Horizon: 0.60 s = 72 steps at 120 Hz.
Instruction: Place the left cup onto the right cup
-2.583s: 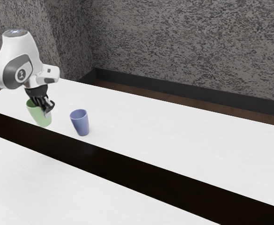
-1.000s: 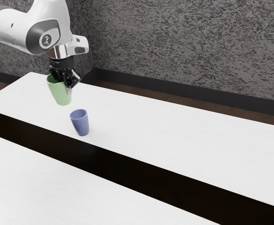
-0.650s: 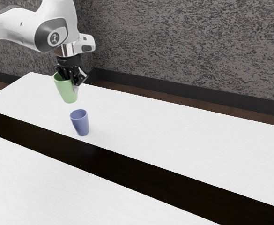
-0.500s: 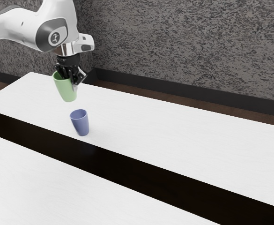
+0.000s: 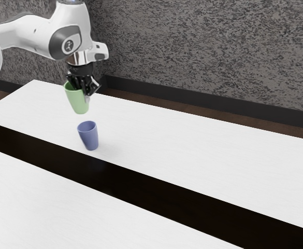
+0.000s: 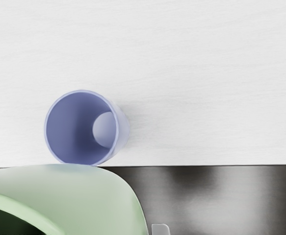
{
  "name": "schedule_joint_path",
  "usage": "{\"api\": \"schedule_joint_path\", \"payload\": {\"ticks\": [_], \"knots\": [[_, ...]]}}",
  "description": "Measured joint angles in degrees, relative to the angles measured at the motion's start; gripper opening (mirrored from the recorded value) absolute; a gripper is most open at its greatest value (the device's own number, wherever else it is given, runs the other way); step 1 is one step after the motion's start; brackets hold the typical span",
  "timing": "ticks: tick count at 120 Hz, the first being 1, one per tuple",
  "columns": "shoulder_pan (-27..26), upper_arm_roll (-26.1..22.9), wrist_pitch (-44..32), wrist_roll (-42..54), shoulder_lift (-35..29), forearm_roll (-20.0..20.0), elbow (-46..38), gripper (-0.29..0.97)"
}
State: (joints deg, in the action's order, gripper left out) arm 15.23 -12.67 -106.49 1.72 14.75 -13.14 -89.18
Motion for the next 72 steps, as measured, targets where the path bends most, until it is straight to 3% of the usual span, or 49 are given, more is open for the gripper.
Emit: {"api": "schedule_joint_path", "payload": {"ticks": [72], "knots": [[0.17,3.32,-2.26,3.13,6.40,0.13,4.70,-0.08]]}}
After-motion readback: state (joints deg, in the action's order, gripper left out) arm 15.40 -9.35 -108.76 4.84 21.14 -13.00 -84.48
